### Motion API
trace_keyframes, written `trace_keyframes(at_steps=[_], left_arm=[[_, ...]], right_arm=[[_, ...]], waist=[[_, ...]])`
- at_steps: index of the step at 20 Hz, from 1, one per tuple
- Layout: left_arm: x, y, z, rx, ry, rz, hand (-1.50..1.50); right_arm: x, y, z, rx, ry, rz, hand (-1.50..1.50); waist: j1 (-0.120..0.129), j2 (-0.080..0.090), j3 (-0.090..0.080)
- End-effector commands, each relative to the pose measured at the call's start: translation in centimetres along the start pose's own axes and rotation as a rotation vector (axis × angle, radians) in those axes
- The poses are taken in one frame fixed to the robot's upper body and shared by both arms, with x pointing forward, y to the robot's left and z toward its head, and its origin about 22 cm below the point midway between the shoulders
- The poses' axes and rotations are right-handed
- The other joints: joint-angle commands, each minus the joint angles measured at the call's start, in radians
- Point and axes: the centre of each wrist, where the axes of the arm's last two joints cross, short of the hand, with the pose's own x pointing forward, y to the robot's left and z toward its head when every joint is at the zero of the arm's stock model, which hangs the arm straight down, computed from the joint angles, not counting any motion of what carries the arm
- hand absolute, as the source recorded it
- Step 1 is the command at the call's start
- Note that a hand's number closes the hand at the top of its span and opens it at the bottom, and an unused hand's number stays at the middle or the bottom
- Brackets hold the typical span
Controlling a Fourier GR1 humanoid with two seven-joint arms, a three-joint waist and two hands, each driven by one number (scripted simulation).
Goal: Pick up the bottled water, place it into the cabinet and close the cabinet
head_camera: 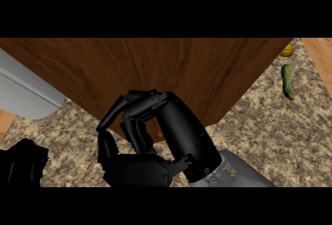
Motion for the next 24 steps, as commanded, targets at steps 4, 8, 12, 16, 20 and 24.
trace_keyframes(at_steps=[4, 8, 12, 16, 20, 24], left_arm=[[0.2, 2.6, 1.1, 0.012, 0.001, -0.011, 1.5], [0.1, 2.4, 1.0, 0.007, -0.003, -0.029, 1.5], [1.1, 1.9, 1.5, -0.007, 0.009, -0.009, 1.5], [1.3, 1.7, 1.4, -0.031, 0.002, -0.005, 1.5], [1.6, 1.4, 0.4, -0.026, -0.007, -0.009, 1.5], [1.4, 0.6, -0.2, -0.042, -0.007, -0.002, 1.5]], right_arm=[[-4.1, -6.3, -6.2, 0.025, 0.074, -0.095, 1.5], [-7.4, -8.0, -8.4, -0.009, 0.067, -0.077, 1.5], [-7.7, -10.4, -9.3, -0.018, 0.113, -0.068, 1.5], [-7.3, -13.8, -8.9, -0.032, 0.086, -0.046, 1.5], [-7.4, -14.9, -8.9, -0.021, 0.084, -0.024, 1.5], [-7.8, -14.5, -9.3, -0.006, 0.082, -0.033, 1.5]], waist=[[-0.02, 0.002, 0.001], [-0.023, 0.001, 0.001], [-0.008, 0.003, 0.001], [0.0, 0.008, 0.002], [-0.006, 0.013, 0.001], [-0.007, 0.016, 0.002]])
